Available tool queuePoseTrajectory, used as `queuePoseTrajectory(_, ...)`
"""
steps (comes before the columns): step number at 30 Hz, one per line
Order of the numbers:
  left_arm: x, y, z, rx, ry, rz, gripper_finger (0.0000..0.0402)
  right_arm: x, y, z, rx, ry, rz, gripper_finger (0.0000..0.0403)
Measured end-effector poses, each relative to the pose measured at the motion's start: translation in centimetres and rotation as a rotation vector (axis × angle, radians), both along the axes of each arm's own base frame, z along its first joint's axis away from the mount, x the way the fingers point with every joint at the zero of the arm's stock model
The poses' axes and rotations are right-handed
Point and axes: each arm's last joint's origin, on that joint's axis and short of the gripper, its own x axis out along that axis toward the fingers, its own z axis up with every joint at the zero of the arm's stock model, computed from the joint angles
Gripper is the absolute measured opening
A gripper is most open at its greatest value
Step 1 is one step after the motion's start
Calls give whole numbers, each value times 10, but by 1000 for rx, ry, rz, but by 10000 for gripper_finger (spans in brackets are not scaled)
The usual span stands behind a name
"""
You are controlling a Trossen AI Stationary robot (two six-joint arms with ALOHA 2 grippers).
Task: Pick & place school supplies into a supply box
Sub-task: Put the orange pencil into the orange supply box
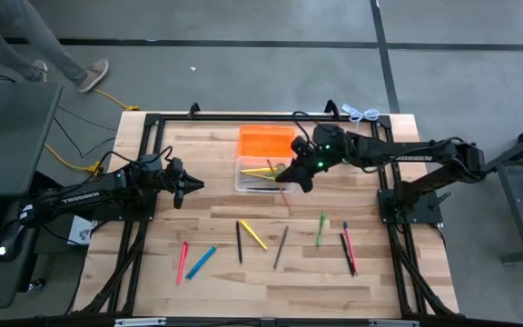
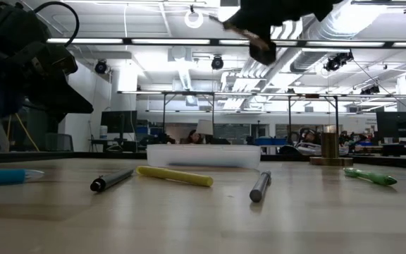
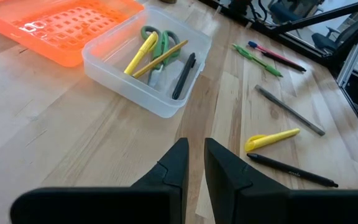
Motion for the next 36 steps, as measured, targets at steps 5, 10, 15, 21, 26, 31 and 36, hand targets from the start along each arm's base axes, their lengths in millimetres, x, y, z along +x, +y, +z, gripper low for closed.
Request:
queuePoseTrajectory(5, 0, 0, 0, 3, 0, -1, 79, 2, 2, 9, 22, -102, 116, 3)
queuePoseTrajectory(10, 0, 0, 0, 8, 1, -3, 79, 1, 6, 10, 47, -115, 194, 2)
queuePoseTrajectory(15, 0, 0, 0, 10, 1, -4, 79, 2, 6, 11, 47, -123, 200, 3)
queuePoseTrajectory(21, 0, 0, 0, 10, 1, -4, 79, 2, 5, 12, 35, -141, 187, 2)
queuePoseTrajectory(26, 0, 0, 0, 10, 1, -4, 79, 3, 2, 12, -45, -148, 99, 1)
queuePoseTrajectory(31, 0, 0, 0, 4, 0, -1, 79, 4, -1, 11, -168, -156, -10, 3)
queuePoseTrajectory(36, 0, 0, 0, 3, 0, -1, 79, 5, -4, 10, -289, -157, -71, 2)
